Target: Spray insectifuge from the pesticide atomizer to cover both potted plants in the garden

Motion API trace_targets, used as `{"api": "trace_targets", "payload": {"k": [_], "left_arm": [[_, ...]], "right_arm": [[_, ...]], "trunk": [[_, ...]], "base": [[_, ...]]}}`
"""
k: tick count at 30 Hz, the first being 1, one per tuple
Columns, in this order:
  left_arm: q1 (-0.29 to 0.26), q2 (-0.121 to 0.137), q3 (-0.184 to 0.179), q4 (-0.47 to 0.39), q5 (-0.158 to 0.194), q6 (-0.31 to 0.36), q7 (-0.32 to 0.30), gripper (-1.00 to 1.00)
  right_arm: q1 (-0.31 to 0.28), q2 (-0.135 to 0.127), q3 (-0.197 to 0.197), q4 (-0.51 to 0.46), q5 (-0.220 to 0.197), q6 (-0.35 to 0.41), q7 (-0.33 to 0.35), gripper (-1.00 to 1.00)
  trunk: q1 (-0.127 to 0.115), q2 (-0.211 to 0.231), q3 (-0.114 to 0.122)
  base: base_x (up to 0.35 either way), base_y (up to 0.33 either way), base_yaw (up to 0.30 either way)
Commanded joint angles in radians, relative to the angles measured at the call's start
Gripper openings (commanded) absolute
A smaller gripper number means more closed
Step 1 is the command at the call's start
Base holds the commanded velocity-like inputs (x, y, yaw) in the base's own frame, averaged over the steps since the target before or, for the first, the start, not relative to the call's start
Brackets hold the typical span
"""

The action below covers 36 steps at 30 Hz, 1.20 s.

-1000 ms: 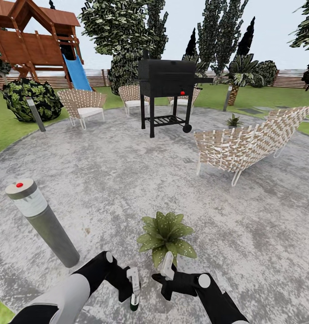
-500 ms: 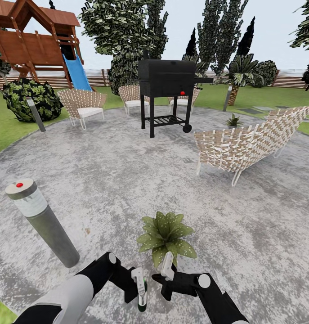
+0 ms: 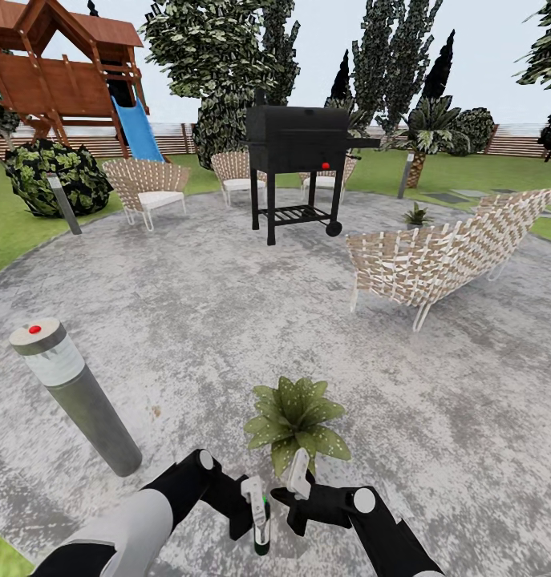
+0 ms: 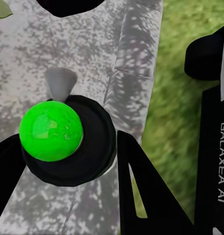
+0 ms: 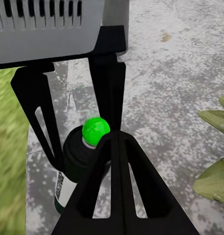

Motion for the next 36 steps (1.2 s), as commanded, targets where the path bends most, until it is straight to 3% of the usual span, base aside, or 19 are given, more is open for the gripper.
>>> {"api": "trace_targets", "payload": {"k": [1,3,6,8,23,25,29,36], "left_arm": [[0.0,0.0,0.0,-0.001,-0.005,-0.006,-0.002,-1.0],[0.0,-0.001,0.001,-0.001,-0.001,-0.009,-0.002,-1.0],[0.0,0.0,0.0,-0.001,0.057,-0.018,-0.003,-1.0],[0.0,0.001,0.0,-0.001,0.071,-0.03,-0.004,-1.0],[0.0,0.011,-0.002,0.0,0.07,-0.034,-0.002,-1.0],[0.001,0.032,-0.003,0.001,0.065,-0.034,-0.002,-1.0],[0.021,0.112,-0.003,-0.001,0.062,-0.034,-0.002,-1.0],[0.057,0.23,-0.004,0.003,0.062,-0.034,-0.002,-1.0]], "right_arm": [[0.0,0.0,-0.001,-0.001,0.009,-0.006,0.001,-1.0],[0.0,0.0,-0.002,-0.001,0.009,-0.006,0.001,-1.0],[0.0,0.0,-0.002,-0.001,0.009,-0.006,0.001,-1.0],[0.0,-0.001,-0.003,0.0,0.009,-0.006,0.001,-1.0],[0.0,-0.001,-0.003,0.0,0.009,-0.007,0.0,-1.0],[0.0,-0.001,-0.003,0.0,0.009,-0.007,0.0,-1.0],[0.0,-0.001,-0.003,0.0,0.009,-0.007,0.001,-1.0],[0.0,-0.004,-0.004,0.002,0.009,-0.008,0.001,-1.0]], "trunk": [[0.0,0.0,-0.001],[0.0,0.0,-0.001],[0.0,0.0,-0.001],[0.0,0.0,-0.001],[0.0,0.0,-0.001],[0.0,0.0,-0.001],[0.0,0.0,-0.001],[0.0,0.0,-0.001]], "base": [[0.0,0.0,0.0],[0.0,0.0,0.0],[0.0,0.0,0.0],[0.0,0.0,0.0],[0.0,0.0,0.0],[0.0,0.0,0.0],[0.0,0.0,0.0],[0.0,0.0,0.0]]}}
